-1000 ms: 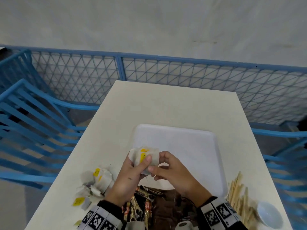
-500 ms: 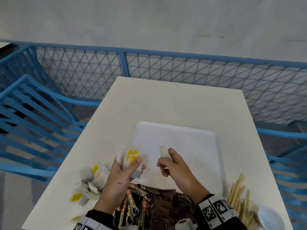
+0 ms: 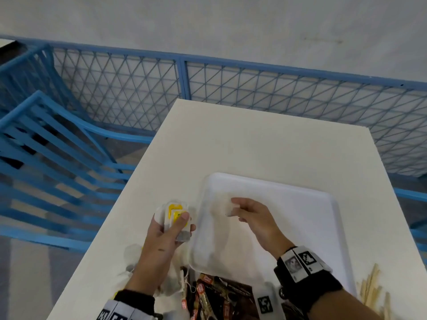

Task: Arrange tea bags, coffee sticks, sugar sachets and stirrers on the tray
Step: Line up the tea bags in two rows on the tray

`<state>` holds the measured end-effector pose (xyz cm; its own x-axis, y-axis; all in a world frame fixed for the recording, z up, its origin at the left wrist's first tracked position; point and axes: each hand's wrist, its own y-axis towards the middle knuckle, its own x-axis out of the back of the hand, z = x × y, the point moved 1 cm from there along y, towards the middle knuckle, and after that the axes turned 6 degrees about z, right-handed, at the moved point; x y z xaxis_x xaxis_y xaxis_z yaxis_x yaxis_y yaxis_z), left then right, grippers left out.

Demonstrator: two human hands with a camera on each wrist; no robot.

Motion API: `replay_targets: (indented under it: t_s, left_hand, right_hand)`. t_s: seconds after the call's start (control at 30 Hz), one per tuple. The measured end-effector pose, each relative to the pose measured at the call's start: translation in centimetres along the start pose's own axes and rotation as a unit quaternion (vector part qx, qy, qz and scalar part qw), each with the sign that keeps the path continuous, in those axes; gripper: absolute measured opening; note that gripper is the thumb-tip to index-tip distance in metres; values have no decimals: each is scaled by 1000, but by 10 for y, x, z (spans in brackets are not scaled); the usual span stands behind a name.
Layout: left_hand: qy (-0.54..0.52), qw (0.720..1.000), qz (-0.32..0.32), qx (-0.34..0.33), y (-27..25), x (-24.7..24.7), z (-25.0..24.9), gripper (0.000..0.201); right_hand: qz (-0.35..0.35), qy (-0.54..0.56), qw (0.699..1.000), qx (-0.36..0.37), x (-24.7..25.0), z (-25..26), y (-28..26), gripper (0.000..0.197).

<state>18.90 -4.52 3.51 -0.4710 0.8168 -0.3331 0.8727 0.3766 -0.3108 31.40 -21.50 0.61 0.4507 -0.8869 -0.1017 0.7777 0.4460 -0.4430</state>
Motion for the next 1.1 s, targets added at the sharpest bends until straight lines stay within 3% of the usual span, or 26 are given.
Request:
replay_targets:
  t_s: [0.23, 0.37, 0.43, 0.53, 0.57, 0.67, 0.73, 0.83, 0.97, 1.1]
  left_hand:
    - [-20, 1000, -11, 20, 16, 9, 4, 39]
    - [-13, 999, -19, 23, 24, 9, 11, 86]
    - [-11, 999, -20, 29, 28, 8, 13, 81]
    - [-11, 999, -16, 40, 31, 9, 15, 50]
    - [-13, 999, -16, 42, 31, 9, 15, 49]
    - [-7, 999, -17, 34, 32, 11, 15, 85]
    - [-9, 999, -14, 33, 33, 10, 15, 93]
    - [-14, 1000, -3, 26, 35, 9, 17, 83]
    - [-31, 999, 20, 35, 34, 4, 11, 24]
    - [-47, 998, 18, 38, 35, -1, 13, 18]
  right_hand:
    - [-73, -18, 997, 11, -14, -3, 72, 25]
    - [-112, -76, 991, 26, -15, -3, 104, 33]
    - [-121, -118, 985, 33, -15, -3, 114, 37]
    - [-132, -146, 979, 43, -15, -3, 123, 41]
    - [-132, -155, 978, 45, -15, -2, 124, 42]
    - [-129, -165, 976, 52, -15, 0, 129, 48]
    - [-130, -167, 976, 57, -15, 0, 131, 49]
    - [-115, -178, 976, 54, -14, 1, 133, 54]
    - [-102, -191, 975, 43, -13, 1, 134, 59]
    - [-132, -201, 970, 46, -15, 2, 126, 54]
